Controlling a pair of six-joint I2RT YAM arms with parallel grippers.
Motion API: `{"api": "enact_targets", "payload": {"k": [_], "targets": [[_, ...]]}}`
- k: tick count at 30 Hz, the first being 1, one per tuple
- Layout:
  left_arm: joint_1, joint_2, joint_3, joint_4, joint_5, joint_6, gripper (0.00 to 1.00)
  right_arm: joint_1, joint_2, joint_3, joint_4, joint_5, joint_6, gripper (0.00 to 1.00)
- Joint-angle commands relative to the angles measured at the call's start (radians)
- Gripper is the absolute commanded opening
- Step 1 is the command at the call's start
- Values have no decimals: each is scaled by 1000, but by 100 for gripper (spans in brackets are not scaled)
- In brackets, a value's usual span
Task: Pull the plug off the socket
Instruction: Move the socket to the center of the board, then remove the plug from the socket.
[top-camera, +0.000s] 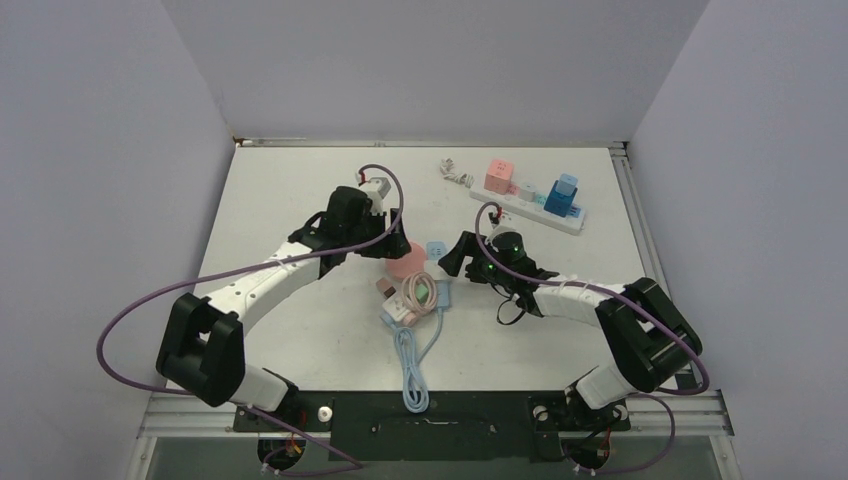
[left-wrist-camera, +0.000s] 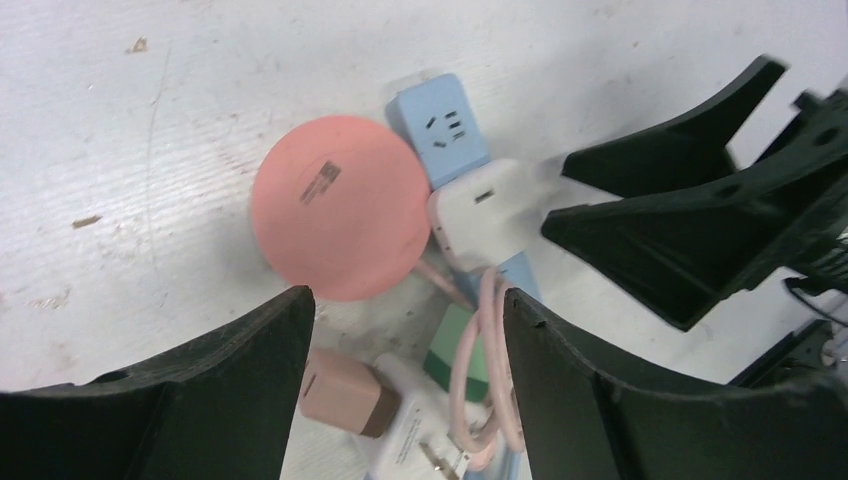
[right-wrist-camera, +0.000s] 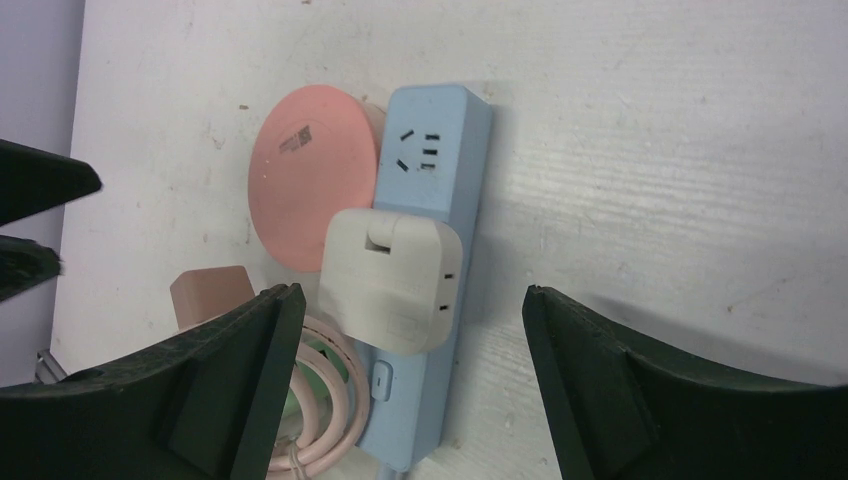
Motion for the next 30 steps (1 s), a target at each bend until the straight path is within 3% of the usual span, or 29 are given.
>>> {"api": "enact_targets", "payload": {"k": [1,7,20,23,30], "targets": [[-8,72,34,55,90,-63,64,4,-12,-16,84,11,116,86],[-65,86,5,68,122,-74,64,12,18,-13,121,-10,209,92],[-106,73,-27,-62,125,-35,64,38,81,-42,199,-17,335,87],[-112,77,-31,-77,117,-27,56,39,88,-43,224,-31,355,85],[-128,71,-25,-102,78,-7,20,38,52,-76,267,-19,406,81]]}}
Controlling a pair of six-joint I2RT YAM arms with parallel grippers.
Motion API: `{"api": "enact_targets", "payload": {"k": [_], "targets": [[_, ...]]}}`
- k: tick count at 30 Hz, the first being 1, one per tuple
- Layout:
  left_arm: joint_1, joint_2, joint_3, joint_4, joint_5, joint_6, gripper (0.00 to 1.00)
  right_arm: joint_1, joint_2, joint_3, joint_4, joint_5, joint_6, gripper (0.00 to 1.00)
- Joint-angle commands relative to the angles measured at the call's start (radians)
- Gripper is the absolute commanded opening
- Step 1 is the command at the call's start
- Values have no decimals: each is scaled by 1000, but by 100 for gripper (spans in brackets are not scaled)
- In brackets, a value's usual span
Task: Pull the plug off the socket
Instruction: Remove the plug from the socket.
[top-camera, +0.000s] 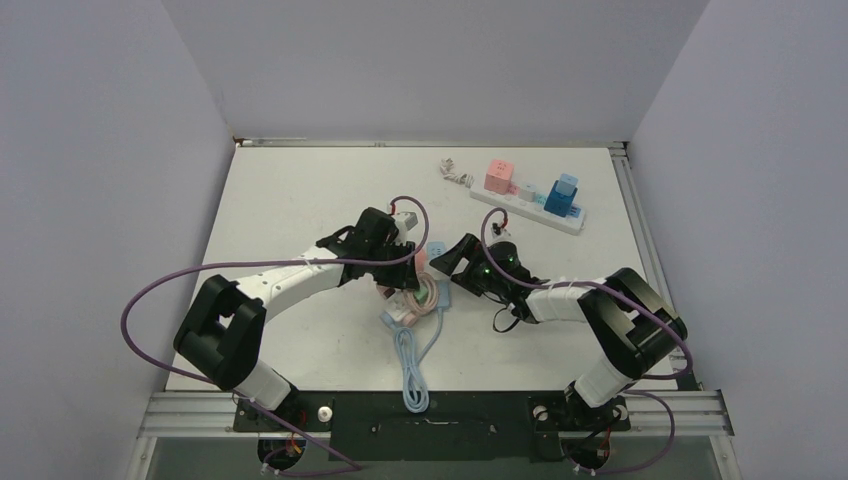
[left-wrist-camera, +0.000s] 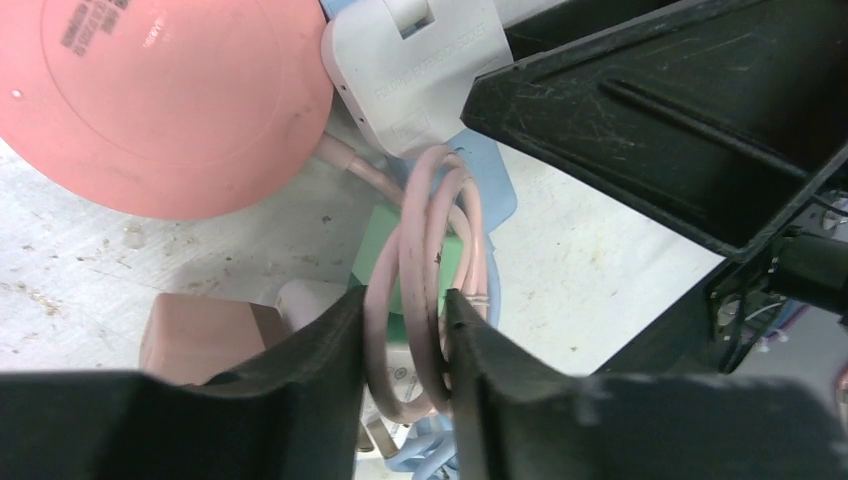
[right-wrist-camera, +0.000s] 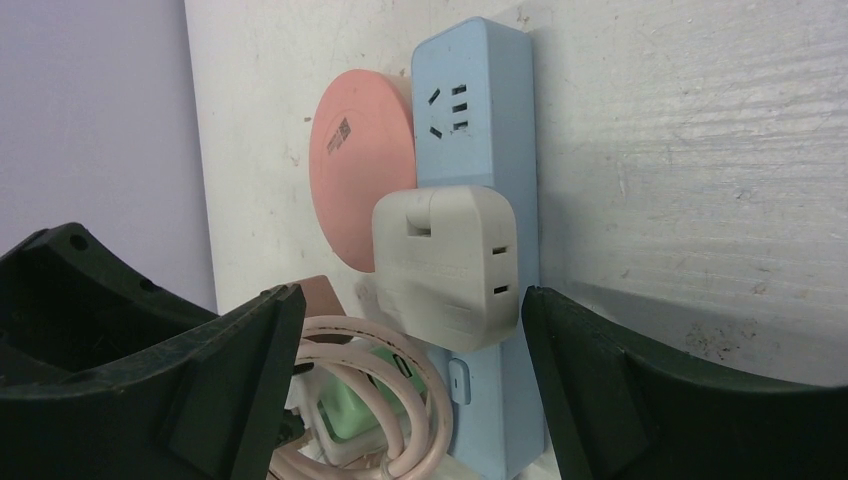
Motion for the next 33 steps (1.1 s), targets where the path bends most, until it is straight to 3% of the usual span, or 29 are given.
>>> {"api": "enact_targets", "payload": {"k": [1,5,20,33], "targets": [[-9,-31,7,-18,-35,25,14,5,-45,-26,87,10,52,80],[-14,-30,14,-30,-54,36,0,-1,-80,-48,122,15,100,79],[-23,-70,27,-47,-103,67,0,-19,-105,-58,202,49,177,76],[-23,-69,31,-49,-84,70,0,-14,4,53,263,100,191,75]]}}
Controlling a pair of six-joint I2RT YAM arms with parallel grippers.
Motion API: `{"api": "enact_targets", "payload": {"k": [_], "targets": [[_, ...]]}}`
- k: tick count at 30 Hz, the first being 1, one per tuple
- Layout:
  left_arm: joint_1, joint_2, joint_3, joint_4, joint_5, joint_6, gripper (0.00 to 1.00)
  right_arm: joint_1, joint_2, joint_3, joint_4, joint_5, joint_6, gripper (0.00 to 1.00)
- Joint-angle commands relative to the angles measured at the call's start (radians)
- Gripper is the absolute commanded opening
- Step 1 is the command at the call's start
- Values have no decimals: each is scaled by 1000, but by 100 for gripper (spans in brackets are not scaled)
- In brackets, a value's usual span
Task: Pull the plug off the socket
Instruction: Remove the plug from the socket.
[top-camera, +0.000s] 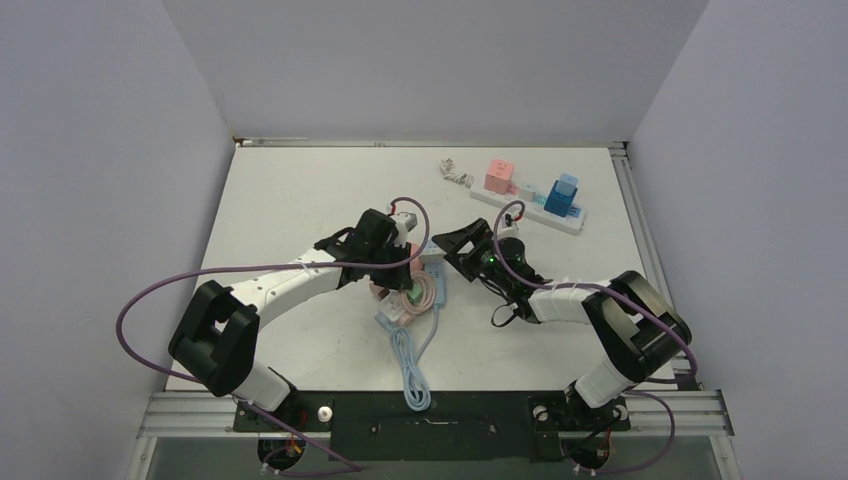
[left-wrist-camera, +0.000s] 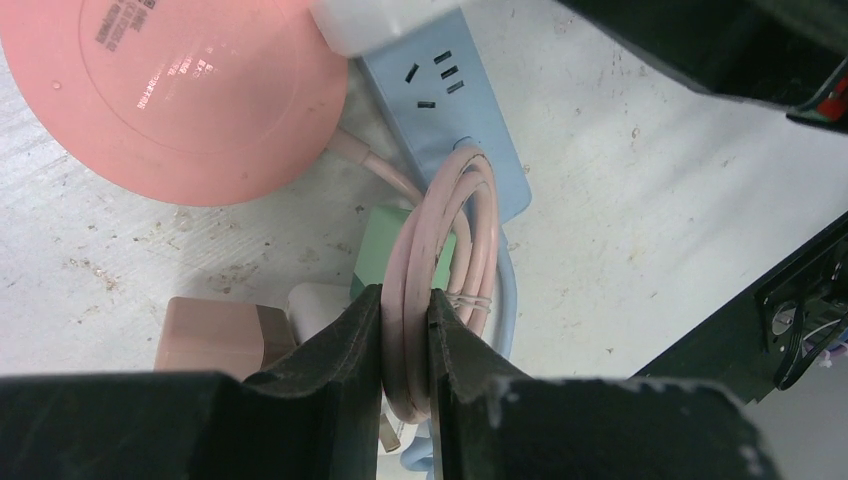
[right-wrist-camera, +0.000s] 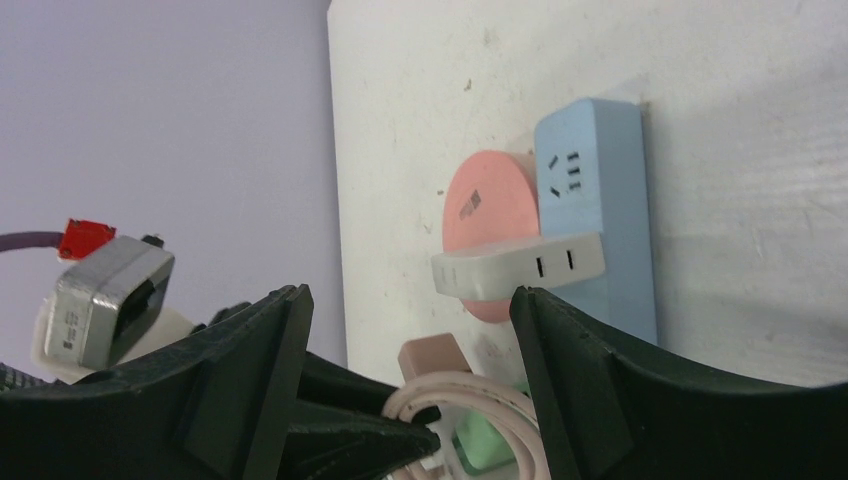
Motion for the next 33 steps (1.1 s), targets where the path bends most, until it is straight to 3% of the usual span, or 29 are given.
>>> {"api": "enact_targets", "payload": {"k": [1,6,12,16,20,24,29,33], "targets": [[-2,-36,32,-8,3,20,0,0,54,90,84,52,-22,75],[0,-44,39,-22,-21,41,0,-8,71,139,20,70,-114,75],[55,-90,41,-28,-34,70,0,-76,12,176,-79,-3,-371,82],[103,-129,45,-26,-16,101,0,-144,32,233,-152,-230,-641,92],[177,-121,61,-48,19,114,0,-186,125,329,-242,-493,-827,94],[233,-101,73,-58,60,116,0,-173,178,367,-235,-561,-893,93],[247,-106,81,-77,24,132,0,-172,255,455,-369,-578,-998,89],[252,-114,78,-70,27,130,0,-164,278,460,-331,-598,-992,88]]}}
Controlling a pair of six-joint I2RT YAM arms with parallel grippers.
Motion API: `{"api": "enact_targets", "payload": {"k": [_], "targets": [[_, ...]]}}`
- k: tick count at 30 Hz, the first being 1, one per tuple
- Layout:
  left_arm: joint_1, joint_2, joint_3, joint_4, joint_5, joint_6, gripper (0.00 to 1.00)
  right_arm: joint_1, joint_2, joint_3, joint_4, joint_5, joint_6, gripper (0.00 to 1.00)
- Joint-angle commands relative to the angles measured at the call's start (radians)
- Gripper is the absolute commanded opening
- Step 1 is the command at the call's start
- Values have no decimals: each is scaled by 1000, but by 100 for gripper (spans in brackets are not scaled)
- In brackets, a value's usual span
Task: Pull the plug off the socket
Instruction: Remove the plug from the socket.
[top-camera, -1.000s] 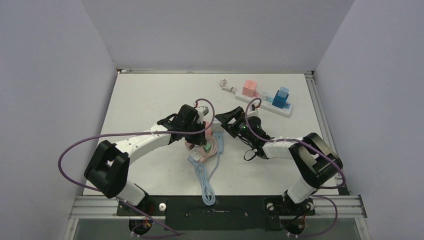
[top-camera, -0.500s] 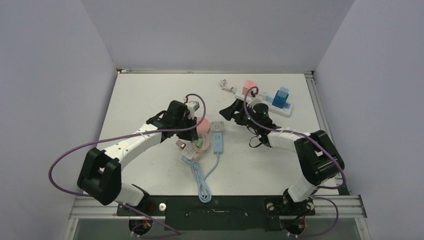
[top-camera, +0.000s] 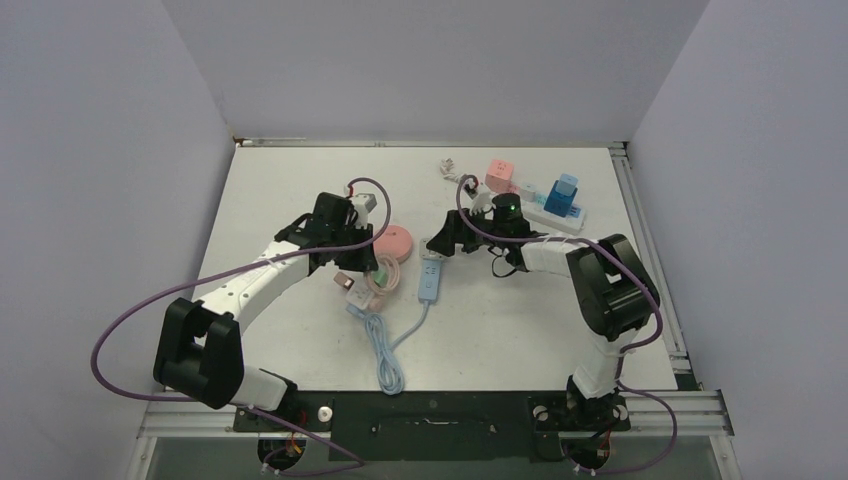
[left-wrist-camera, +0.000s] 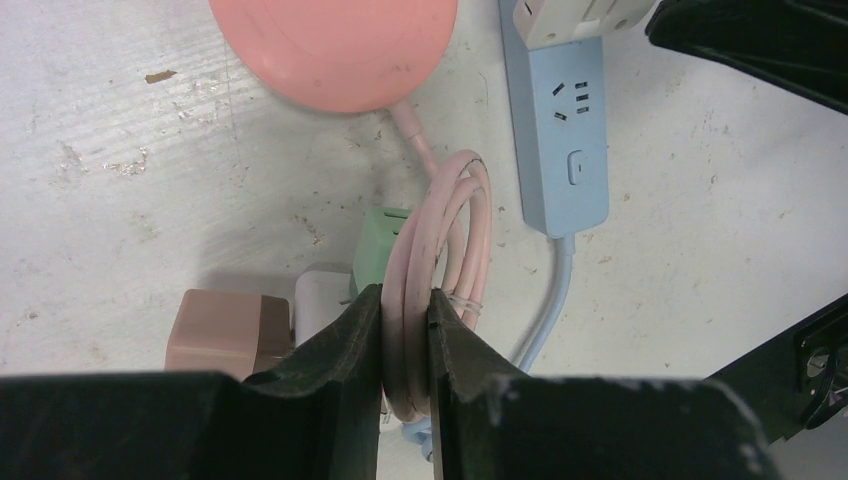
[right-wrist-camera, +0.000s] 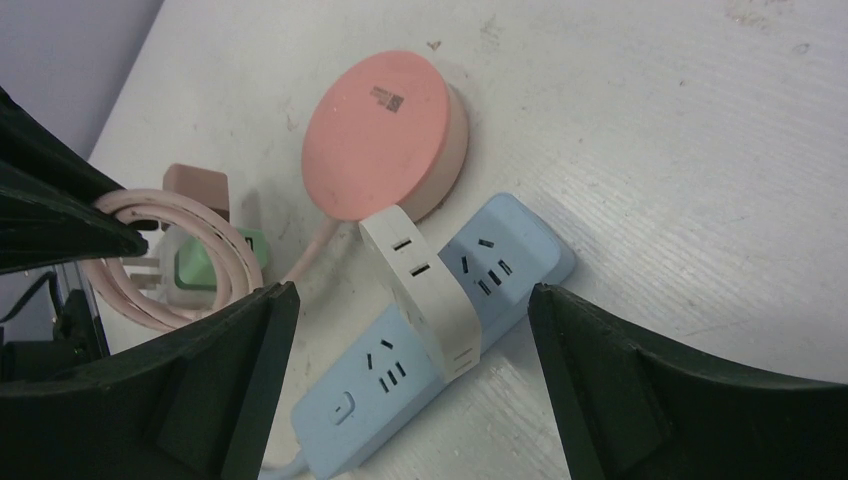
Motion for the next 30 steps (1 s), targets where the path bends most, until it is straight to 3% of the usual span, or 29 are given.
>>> {"api": "enact_targets", "payload": {"k": [1,12,15,18,22,24,25,27,30], "targets": [[14,-22,64,34,5,15,0,11,17,56,7,-56,-69,87],[16,-31,66,29,-8,11,0,67,68,124,-67,-41,-146,64],[21,-33,67,29,-10,9,0,94,45,100,-58,0,-159,52],[22,-36,66,28,-28,7,0,125,13,70,-62,97,-172,39],[20,-40,67,22,-73,4,2,202,-70,-6,-72,396,-169,13],[17,-44,66,25,-88,1,23,241,-124,-59,-67,546,-147,6],[13,-47,66,26,-95,0,39,257,-154,-92,-52,611,-134,5],[-10,-60,66,35,-110,11,61,286,-227,-168,-28,746,-101,5],[-115,-114,58,78,-201,65,81,312,-340,-282,21,856,-63,5]]}}
